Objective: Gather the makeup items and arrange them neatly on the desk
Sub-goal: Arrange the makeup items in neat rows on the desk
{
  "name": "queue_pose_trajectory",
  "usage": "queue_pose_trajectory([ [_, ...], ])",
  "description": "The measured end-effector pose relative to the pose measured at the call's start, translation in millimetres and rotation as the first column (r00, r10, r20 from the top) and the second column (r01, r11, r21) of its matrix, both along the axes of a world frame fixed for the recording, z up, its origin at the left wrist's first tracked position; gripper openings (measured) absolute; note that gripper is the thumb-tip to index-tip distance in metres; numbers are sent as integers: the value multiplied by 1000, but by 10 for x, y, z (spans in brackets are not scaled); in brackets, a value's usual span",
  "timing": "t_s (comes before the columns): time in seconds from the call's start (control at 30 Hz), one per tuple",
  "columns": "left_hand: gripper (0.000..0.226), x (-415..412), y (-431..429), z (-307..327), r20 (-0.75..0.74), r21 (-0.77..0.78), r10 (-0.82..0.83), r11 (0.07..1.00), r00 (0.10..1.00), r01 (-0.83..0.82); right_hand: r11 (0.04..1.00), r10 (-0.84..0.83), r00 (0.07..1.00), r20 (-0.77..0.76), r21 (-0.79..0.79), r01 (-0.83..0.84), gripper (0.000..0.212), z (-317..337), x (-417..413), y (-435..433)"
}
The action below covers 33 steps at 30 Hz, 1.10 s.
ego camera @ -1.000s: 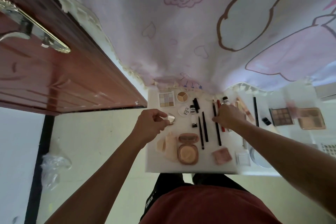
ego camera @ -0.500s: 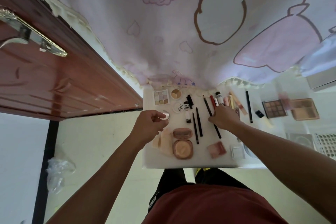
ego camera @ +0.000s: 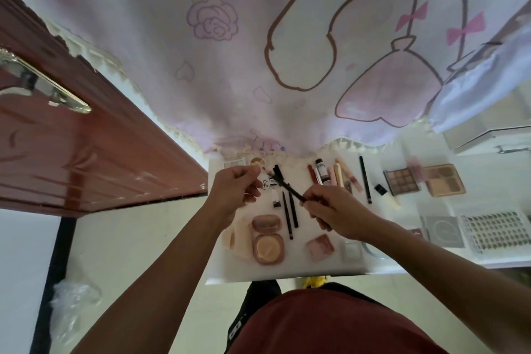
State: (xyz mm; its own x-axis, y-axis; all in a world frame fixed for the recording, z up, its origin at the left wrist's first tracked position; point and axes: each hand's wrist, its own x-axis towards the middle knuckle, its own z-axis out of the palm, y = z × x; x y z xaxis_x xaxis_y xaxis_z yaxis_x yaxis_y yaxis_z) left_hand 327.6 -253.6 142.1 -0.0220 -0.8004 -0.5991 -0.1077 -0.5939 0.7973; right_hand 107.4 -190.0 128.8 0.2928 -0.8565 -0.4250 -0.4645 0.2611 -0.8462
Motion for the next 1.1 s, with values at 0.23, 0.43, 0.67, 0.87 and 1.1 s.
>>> queue_pose_trajectory([
  [0.23, 13, -72, 37, 123, -200, 0, -41, 999, 979, 42, 989, -105, 982, 154, 122, 87, 23, 155, -151, 86],
  [0.43, 11, -185, 60, 179, -202, -12, -54, 999, 978, 53, 977, -169, 956, 239, 169, 130, 30, 145, -234, 158],
  [0.67, 13, -47, -76, 141, -162, 4, 158, 987, 974, -159, 990, -125, 992, 5, -72, 125, 21, -6, -353, 190],
  [0.87, 10, 75, -75, 115, -126, -3, 168, 985, 978, -170, 968, -250, 961, -118, -19, 250, 9, -303, -537, 197],
  [1.1, 10, 31, 123, -32, -63, 43, 143, 989, 988, -140, 958, -238, 897, -371, 60, 279, 15, -801, -289, -202],
])
